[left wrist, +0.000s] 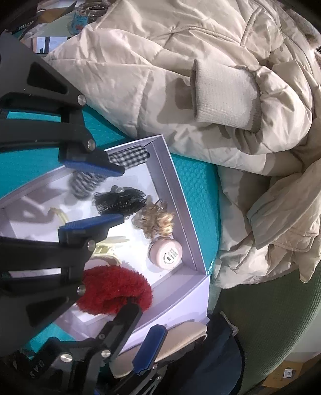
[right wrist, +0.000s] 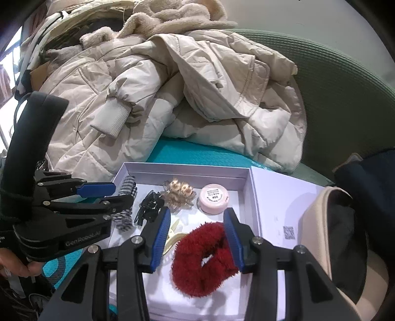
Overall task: Organize objects
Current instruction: 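Lower the scrunchie into the box with the left tool while the right tool releases the star clip, then withdraw both open tools up and away from the box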
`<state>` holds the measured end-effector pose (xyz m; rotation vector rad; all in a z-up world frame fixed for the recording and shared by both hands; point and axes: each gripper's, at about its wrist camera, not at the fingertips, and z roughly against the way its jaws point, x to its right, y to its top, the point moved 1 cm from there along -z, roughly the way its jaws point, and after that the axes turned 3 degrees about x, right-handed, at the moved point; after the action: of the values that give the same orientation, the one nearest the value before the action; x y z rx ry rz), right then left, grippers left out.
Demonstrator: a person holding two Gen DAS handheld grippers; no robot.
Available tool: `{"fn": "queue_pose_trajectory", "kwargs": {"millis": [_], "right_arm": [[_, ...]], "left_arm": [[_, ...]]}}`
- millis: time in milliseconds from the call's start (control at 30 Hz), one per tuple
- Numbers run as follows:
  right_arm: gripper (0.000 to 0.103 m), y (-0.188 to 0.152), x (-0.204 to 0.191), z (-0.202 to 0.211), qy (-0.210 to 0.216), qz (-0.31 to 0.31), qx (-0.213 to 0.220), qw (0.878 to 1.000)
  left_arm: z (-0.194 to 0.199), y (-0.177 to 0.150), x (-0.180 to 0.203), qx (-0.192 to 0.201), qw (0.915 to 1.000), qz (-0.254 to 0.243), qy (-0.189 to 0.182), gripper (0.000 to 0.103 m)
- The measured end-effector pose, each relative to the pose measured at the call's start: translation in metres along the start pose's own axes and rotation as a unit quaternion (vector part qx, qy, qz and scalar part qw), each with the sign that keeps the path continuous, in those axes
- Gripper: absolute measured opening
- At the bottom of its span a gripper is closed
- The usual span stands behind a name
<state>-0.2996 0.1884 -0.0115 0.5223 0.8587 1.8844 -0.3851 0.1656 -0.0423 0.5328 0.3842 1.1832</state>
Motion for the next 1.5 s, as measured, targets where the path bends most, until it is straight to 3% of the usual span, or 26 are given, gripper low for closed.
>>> {"fn": "queue_pose_trajectory", "kwargs": {"millis": [633, 1267, 1500], "right_arm": [[0.045, 0.014, -0.012, 0.079, -0.009, -0.003, 0.029, 1.000], [0.049, 0.008, -0.038, 0.167, -0.005, 0.003, 0.056, 0.998], [0.052, -0.007, -0.044, 0.189, -0.006, 0.002, 0.057, 0.998]], "left_arm": [[0.090, -0.009, -0.009, 0.028, 0.9994, 0.011, 0.019, 0.030], [0.192, -0.043, -0.005, 0.053, 0.9980, 0.022, 0.028, 0.030], [0.217, -0.064, -0.005, 0.058, 0.9976, 0.029, 0.027, 0.038]]}}
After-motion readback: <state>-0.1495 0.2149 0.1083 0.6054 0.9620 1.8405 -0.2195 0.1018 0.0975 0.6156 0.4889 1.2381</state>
